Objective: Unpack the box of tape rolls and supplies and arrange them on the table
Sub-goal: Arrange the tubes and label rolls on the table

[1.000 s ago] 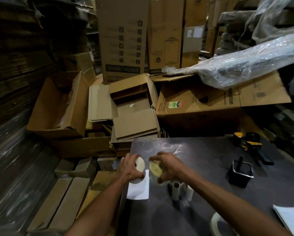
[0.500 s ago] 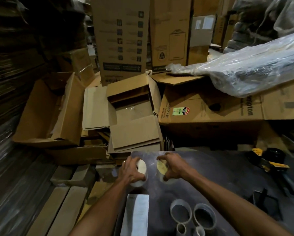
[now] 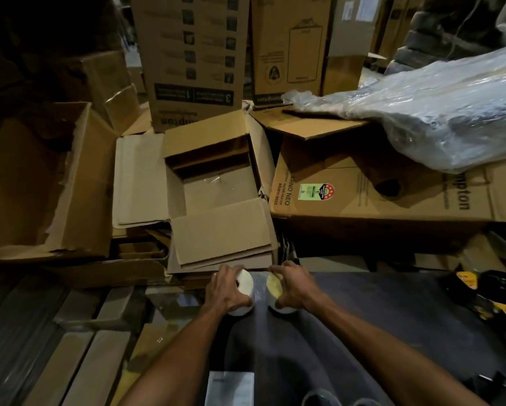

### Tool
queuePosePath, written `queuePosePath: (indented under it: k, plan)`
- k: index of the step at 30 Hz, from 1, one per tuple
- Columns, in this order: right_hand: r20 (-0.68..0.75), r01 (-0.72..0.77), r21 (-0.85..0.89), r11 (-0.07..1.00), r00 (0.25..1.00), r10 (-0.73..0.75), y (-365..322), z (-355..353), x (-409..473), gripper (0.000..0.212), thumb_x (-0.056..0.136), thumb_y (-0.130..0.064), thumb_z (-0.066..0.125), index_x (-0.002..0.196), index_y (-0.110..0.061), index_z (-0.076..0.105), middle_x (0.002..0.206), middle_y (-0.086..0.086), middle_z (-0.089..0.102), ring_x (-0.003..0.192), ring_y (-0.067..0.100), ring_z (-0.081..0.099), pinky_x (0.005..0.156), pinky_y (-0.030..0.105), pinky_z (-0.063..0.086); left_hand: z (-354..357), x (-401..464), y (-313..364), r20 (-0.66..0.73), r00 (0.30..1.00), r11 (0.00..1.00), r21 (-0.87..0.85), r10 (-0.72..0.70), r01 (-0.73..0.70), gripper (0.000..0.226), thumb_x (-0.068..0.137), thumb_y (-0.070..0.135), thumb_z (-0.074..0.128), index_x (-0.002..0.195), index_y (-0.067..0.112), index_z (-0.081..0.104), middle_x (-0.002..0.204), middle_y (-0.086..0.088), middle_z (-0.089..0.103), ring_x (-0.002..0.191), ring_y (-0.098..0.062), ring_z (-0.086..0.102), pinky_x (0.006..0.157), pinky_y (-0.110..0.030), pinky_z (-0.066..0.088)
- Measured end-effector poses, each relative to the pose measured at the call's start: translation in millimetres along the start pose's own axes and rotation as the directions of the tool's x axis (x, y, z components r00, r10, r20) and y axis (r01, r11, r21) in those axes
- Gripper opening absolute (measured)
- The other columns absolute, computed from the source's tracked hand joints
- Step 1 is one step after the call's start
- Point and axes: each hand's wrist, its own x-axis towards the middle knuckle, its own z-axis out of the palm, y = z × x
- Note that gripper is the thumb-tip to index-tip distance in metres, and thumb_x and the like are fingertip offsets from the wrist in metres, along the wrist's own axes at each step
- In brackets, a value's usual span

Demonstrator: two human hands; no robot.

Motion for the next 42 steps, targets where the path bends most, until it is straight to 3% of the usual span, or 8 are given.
queuePosePath:
  k: [16,23,28,33,38,42]
  plan:
    - [0.056,0.01,-0.064,0.998,0.998,-0.007,10,27,45,0.091,0.066,-0.036,0.08,0.145,-0.038,0.035,0.151,0.004,0.034,0.129,0.036,0.037,0.107,0.047,0.039,23,40,-7,0.005,1.0,0.999,-0.033,-0.028,0.028,0.094,0.057,0.049,0.081,0.14,0.037,0.04,0.135,0.002,0.038,0.122,-0.027,0.045,0.095,-0.043,0.047]
    - [0.078,0.026,-0.091,0.996,0.997,-0.018,16,31,47,0.102,0.064,-0.037,0.085,0.148,-0.039,0.027,0.157,0.003,0.023,0.134,0.039,0.031,0.107,0.05,0.039,24,46,-9,0.05,0.998,0.999,0.035,-0.038,0.036,0.099,0.061,0.045,0.084,0.146,0.036,0.033,0.142,-0.001,0.033,0.127,-0.031,0.041,0.099,-0.045,0.046]
    - [0.061,0.014,-0.026,1.0,0.998,-0.012,17,31,47,0.107,0.061,-0.034,0.088,0.149,-0.035,0.027,0.157,0.002,0.023,0.136,0.036,0.03,0.11,0.048,0.037,24,41,-9,0.089,0.995,0.997,0.07,-0.038,0.032,0.104,0.068,0.043,0.08,0.153,0.036,0.02,0.155,0.0,0.02,0.136,-0.036,0.031,0.107,-0.047,0.04]
    - [0.056,0.033,-0.016,0.999,0.998,-0.032,21,33,43,0.109,0.066,-0.035,0.085,0.153,-0.033,0.019,0.163,0.001,0.011,0.146,0.034,0.016,0.116,0.048,0.029,19,26,-9,0.145,0.988,0.994,0.097,-0.056,0.042,0.117,0.069,0.037,0.081,0.155,0.037,0.002,0.165,0.001,-0.007,0.15,-0.034,0.004,0.118,-0.049,0.026]
    - [-0.008,0.007,0.033,0.999,1.0,-0.007,24,37,24,0.114,0.071,-0.04,0.08,0.155,-0.033,0.003,0.164,0.002,0.003,0.149,0.032,0.006,0.119,0.05,0.019,28,0,-16,0.046,0.999,0.994,0.11,0.024,-0.029,0.1,0.079,0.054,0.063,0.157,0.027,0.007,0.166,0.0,-0.001,0.152,-0.026,-0.003,0.123,-0.043,0.01]
    - [-0.06,0.036,0.047,0.998,0.998,-0.033,31,39,-1,0.116,0.07,-0.045,0.08,0.155,-0.029,0.002,0.163,0.007,0.006,0.149,0.03,0.009,0.119,0.047,0.023,35,-23,-14,-0.028,0.993,0.983,0.143,0.119,-0.114,0.079,0.091,0.052,0.05,0.156,0.02,0.018,0.165,-0.001,0.01,0.152,-0.023,-0.001,0.124,-0.041,0.005]
